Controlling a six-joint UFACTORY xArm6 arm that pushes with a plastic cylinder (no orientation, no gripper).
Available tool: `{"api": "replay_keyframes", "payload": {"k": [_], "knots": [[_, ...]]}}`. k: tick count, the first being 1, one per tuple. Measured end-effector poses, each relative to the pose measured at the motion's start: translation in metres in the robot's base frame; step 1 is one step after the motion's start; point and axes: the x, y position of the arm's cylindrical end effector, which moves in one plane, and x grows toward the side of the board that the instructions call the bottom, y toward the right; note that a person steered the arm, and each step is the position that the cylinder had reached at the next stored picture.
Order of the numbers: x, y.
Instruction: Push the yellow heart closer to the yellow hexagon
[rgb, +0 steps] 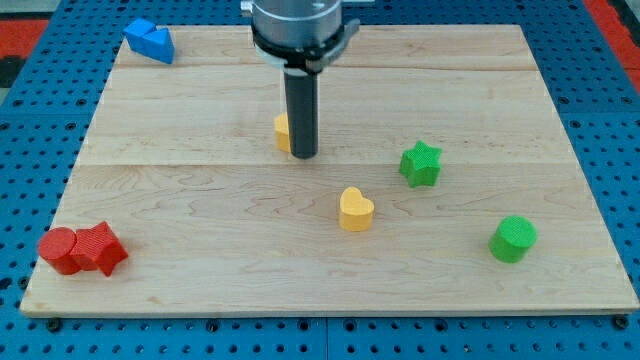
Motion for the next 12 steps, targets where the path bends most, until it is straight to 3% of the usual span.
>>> {"api": "replay_keyframes", "payload": {"k": [1,2,3,4,5,7,8,9,11,12], "knots": [[0.0,-0.007],[0.062,-0.017],[0.134,0.003],[0.156,0.074],[0.143,0.114],[0.091,0.059],[0.138,0.071],[0.157,0.039],[0.069,0.013],[0.087,0.013]]}}
